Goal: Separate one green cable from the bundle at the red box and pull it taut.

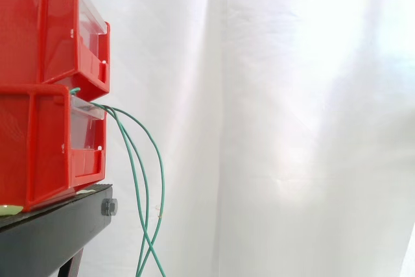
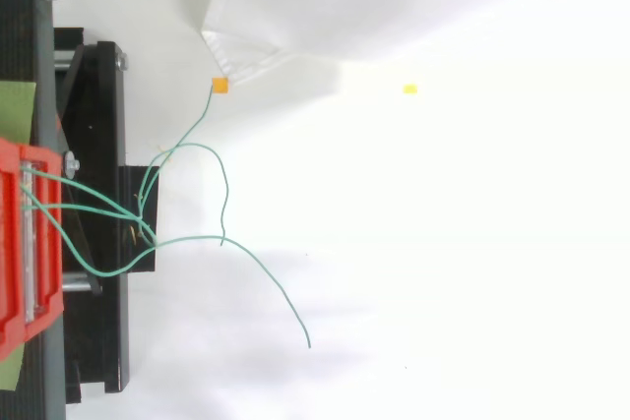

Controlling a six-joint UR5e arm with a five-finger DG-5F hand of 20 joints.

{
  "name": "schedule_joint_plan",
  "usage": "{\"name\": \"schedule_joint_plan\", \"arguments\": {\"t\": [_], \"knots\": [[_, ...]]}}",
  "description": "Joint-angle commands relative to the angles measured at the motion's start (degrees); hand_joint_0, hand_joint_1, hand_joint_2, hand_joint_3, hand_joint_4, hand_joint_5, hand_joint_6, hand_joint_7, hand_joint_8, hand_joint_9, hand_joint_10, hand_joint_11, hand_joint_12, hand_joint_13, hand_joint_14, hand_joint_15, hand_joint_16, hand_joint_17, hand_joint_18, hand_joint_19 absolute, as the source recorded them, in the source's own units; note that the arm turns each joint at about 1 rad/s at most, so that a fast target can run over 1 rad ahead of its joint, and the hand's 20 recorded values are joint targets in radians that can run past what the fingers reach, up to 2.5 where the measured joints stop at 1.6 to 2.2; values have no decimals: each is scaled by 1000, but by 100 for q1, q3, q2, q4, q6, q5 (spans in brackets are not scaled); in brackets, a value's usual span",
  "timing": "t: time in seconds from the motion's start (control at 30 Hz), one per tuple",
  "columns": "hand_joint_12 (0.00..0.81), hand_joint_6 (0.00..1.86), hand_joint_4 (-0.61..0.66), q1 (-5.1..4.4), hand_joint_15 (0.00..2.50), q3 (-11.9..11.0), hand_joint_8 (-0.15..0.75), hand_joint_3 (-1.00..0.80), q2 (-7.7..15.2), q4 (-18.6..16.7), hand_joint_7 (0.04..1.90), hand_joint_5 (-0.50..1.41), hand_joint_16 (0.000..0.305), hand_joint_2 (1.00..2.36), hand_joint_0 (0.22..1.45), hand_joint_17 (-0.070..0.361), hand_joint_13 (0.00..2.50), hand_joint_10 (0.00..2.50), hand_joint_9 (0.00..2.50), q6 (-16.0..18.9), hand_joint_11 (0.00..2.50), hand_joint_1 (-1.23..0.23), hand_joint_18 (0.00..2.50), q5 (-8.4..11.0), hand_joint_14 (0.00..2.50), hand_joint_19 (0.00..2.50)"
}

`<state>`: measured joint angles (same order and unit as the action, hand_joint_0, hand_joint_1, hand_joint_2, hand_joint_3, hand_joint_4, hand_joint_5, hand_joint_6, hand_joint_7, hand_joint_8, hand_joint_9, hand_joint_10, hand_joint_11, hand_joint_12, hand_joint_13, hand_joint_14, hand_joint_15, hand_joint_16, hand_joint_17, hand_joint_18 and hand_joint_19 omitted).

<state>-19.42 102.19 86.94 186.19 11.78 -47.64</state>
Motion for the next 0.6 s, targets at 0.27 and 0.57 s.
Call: {"name": "schedule_joint_plan", "arguments": {"t": [0.27, 0.57], "knots": [[440, 503, 186, -1, 632, 2, 282, -500, 7, -4, 766, -156, 41, 1000, 540, 93, 1162, 18, 1014, 0, 565, -679, 588, 0, 15, 854], [450, 502, 172, 8, 630, 2, 290, -500, -2, -4, 750, -176, 41, 1000, 538, 92, 1153, 16, 1006, 0, 590, -668, 575, 0, 16, 845]]}}
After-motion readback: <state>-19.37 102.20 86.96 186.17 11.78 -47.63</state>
